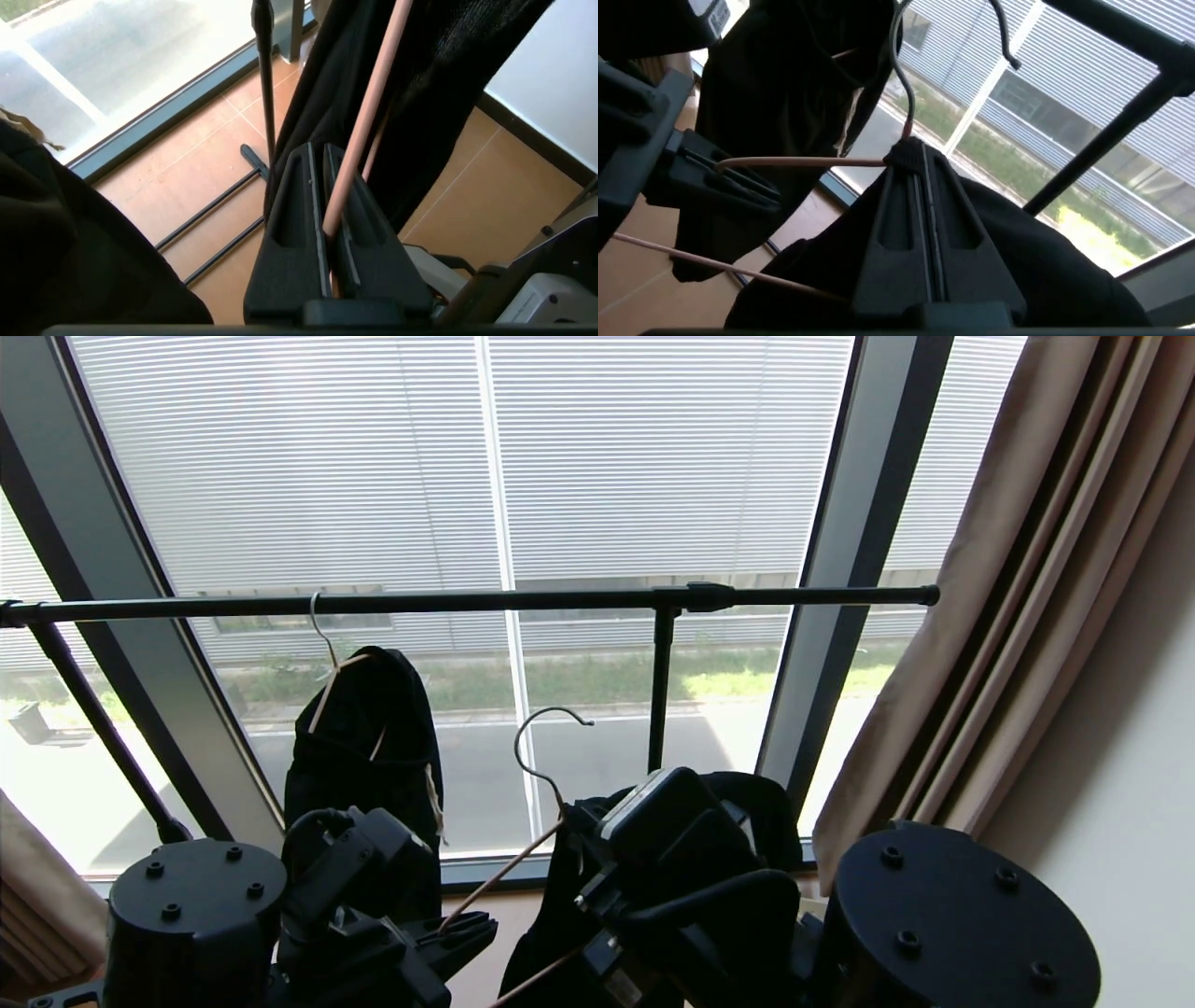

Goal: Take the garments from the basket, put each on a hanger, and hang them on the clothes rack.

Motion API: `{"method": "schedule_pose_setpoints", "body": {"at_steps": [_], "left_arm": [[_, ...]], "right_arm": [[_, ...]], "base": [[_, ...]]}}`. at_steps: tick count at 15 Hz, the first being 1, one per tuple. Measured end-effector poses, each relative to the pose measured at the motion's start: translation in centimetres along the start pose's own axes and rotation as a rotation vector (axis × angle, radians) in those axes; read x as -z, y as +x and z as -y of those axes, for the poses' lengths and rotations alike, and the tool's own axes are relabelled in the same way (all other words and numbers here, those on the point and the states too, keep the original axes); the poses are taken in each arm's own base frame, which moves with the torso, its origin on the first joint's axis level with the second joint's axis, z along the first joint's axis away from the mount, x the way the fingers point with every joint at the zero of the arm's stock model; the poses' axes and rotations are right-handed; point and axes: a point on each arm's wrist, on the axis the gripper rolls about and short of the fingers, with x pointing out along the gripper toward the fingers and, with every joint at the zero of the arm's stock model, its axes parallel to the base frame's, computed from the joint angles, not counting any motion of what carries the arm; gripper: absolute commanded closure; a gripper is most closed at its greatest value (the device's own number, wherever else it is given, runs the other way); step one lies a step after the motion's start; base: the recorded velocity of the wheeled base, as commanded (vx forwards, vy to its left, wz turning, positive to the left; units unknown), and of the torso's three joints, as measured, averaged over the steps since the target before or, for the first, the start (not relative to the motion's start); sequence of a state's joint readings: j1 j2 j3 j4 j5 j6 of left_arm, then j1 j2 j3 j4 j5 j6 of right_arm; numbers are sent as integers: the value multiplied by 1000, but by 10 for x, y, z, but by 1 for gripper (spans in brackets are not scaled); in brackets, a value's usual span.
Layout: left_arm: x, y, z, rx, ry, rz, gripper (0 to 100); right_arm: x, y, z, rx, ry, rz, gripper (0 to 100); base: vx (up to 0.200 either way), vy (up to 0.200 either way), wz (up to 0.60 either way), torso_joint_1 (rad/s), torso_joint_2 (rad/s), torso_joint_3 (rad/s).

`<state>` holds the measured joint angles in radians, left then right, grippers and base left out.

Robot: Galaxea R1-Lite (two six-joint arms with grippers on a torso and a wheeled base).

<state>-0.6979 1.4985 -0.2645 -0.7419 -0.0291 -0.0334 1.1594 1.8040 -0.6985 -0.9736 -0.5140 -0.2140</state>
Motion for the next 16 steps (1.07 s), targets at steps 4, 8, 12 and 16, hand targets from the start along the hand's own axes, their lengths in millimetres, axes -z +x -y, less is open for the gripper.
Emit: {"method": "schedule_pose_setpoints", "body": {"at_steps": [4, 8, 12, 16], "left_arm": [[2, -7, 0, 1, 19, 23, 100], [3, -13, 1, 2, 28, 35, 100], [2, -17, 1, 2, 28, 64, 100], [4, -18, 0, -1, 28, 77, 100]], "right_arm": [[2, 6, 11, 72, 11, -16, 100], [2, 7, 20, 99, 18, -17, 0], [3, 1, 28, 114, 18, -22, 0], [5, -15, 37, 100, 14, -28, 0]], "base": [[0, 0, 0, 0, 0, 0], [0, 0, 0, 0, 0, 0], [0, 0, 0, 0, 0, 0], [0, 0, 0, 0, 0, 0]]}}
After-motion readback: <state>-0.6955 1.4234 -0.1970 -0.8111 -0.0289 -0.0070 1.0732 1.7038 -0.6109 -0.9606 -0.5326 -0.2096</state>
